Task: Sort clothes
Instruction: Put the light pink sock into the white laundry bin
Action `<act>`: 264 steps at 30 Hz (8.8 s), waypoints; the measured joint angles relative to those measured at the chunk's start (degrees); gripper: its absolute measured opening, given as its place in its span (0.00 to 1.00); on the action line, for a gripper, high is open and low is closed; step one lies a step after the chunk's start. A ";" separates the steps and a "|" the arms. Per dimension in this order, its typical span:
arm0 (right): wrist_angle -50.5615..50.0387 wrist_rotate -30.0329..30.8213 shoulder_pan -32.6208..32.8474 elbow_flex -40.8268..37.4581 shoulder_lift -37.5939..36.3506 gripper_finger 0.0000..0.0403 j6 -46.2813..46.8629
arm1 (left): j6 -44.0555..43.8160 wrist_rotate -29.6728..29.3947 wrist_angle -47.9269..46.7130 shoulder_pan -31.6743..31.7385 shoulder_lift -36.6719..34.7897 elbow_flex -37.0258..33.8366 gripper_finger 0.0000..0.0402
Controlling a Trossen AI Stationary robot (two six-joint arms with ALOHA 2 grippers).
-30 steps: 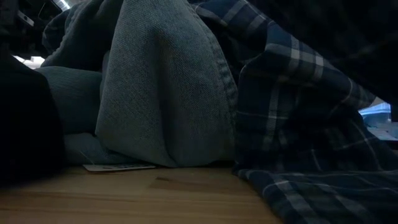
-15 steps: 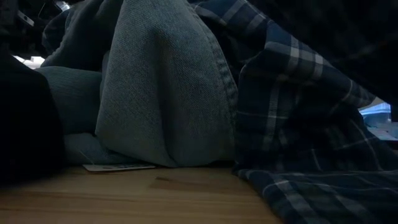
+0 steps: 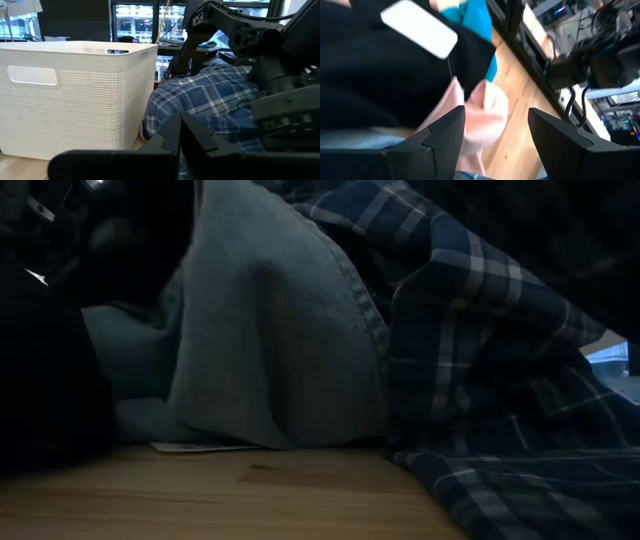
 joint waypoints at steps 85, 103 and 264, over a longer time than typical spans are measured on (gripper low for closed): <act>-24.19 15.19 -4.35 -0.31 -34.35 0.07 -10.82 | -0.02 -0.02 0.00 0.00 0.02 -0.01 0.00; -38.08 55.82 -9.25 -0.24 -38.99 0.07 -10.57 | 0.00 0.00 0.00 -0.02 0.02 0.00 0.00; 11.07 41.82 20.74 -85.96 -55.10 0.53 35.66 | -63.34 15.43 -19.28 -35.80 87.84 47.56 0.00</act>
